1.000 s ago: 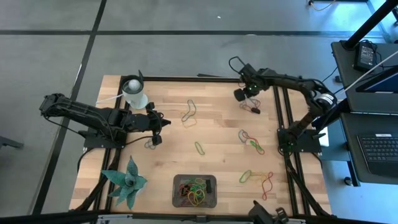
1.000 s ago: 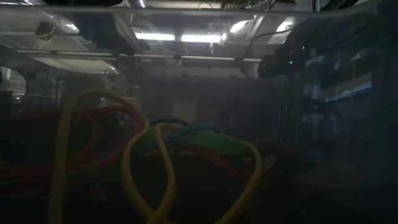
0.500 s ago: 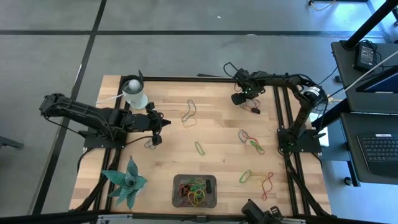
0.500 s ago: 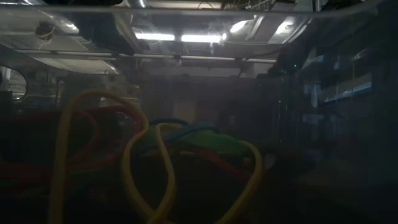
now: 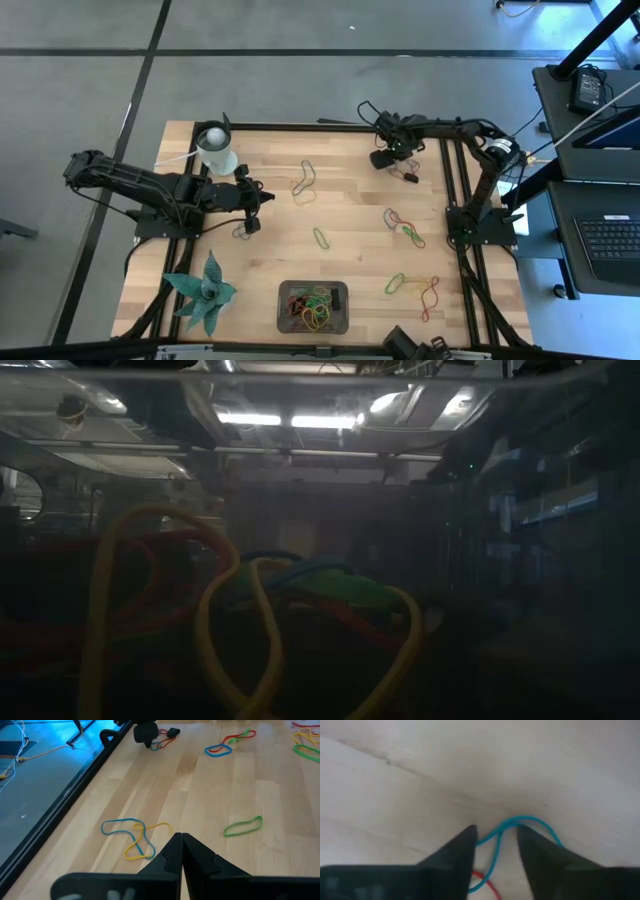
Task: Pick and place rubber bands into bin
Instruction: Put the blue rubber band into the black bin
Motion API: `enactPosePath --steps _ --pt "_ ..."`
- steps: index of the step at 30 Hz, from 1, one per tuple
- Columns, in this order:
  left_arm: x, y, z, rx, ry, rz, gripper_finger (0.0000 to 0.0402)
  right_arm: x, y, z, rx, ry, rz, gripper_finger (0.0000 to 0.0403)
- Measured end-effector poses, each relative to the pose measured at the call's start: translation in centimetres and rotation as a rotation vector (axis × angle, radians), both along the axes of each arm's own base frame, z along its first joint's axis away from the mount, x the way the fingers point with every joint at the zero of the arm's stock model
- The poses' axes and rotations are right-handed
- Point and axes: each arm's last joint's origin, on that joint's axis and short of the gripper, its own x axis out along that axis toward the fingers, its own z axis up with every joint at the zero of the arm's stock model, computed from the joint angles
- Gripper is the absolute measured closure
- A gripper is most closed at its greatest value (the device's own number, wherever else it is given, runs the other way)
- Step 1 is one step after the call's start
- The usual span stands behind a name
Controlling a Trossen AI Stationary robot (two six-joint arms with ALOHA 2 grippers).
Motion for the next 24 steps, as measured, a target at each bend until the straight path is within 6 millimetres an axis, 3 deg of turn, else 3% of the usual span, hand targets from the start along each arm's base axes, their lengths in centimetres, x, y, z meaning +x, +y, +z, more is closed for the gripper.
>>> enactPosePath --steps 5,10,14,24 --pt "0.0 0.0 0.0 -0.006 -0.003 0.003 0.0398 0.5 0.5 0.0 -0.005 0.004 0.028 0.0386" --pt "0.0 0.0 0.0 -0.024 -0.01 0.012 0.0398 0.9 1.1 0.2 -0.008 -0.003 0.052 0.0396" --pt "0.0 0.0 0.0 -0.024 -0.01 0.013 0.0398 0.6 2.0 1.6 0.018 -0.038 0.066 0.0399" --pt "0.0 0.0 0.0 -0.026 -0.012 0.013 0.0398 -1.4 4.8 9.0 -0.152 -0.073 0.091 0.0402"
